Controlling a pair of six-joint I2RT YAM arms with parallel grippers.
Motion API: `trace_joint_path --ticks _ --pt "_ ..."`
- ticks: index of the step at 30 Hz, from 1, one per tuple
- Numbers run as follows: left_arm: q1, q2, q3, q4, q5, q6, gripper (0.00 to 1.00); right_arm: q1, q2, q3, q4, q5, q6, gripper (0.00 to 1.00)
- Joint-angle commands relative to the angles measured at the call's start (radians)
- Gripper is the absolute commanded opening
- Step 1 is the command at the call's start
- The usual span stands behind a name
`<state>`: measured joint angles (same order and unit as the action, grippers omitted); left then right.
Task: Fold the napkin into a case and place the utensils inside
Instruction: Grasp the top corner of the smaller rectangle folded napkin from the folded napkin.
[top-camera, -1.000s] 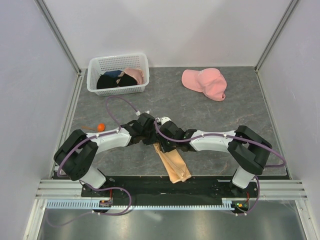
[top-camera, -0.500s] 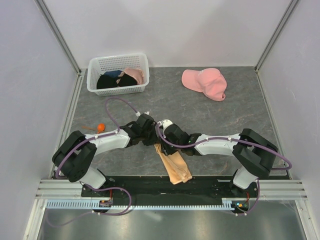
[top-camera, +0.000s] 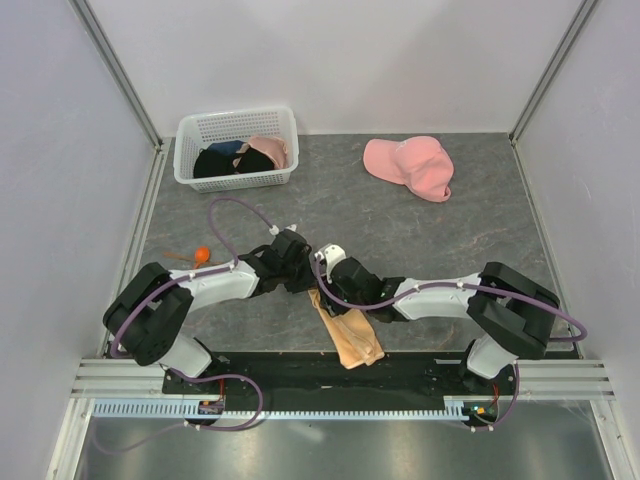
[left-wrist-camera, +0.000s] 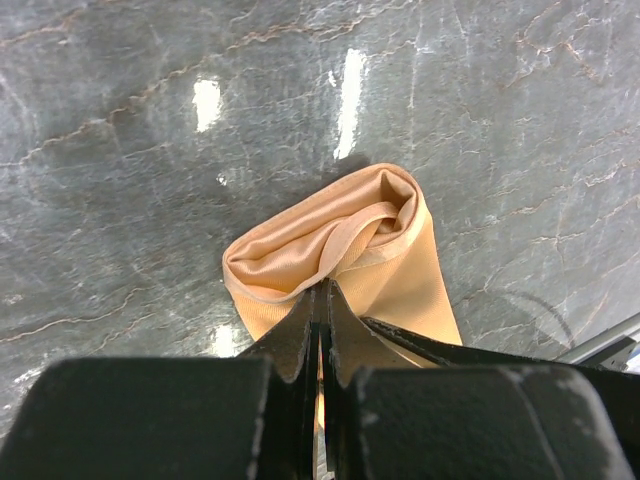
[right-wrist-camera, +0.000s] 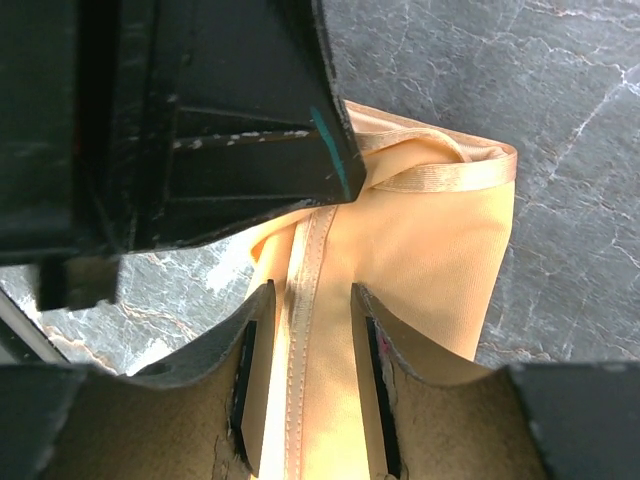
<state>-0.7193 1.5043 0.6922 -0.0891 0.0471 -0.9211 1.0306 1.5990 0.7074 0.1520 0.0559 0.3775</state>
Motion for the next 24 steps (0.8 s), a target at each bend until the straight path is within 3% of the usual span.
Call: trace_joint_path --ticks 1,5,12,14,17,24 --pt "0.003 -0.041 -0.013 0.042 0.011 -0.045 0.02 0.036 0.013 -0.014 -0.022 0.097 -0.008 0.44" --pt "0.003 -0.047 -0.014 0.045 0.013 -0.048 0.02 0.069 0.042 0.021 -0.068 0.176 0.004 0.42" --pt "0.004 -0.046 -0.020 0.055 0.020 -0.055 0.02 0.069 0.050 0.032 -0.089 0.225 0.032 0.17" --pt "0.003 -0.046 -0.023 0.060 0.022 -0.056 0.02 0.069 0.045 0.033 -0.085 0.225 0.038 0.16" --pt "0.003 -0.042 -0.033 0.071 0.025 -0.064 0.02 0.069 0.033 0.024 -0.069 0.220 0.044 0.06" --pt "0.003 -0.035 -0.037 0.078 0.037 -0.071 0.02 0.069 -0.002 0.037 -0.025 0.196 0.073 0.00"
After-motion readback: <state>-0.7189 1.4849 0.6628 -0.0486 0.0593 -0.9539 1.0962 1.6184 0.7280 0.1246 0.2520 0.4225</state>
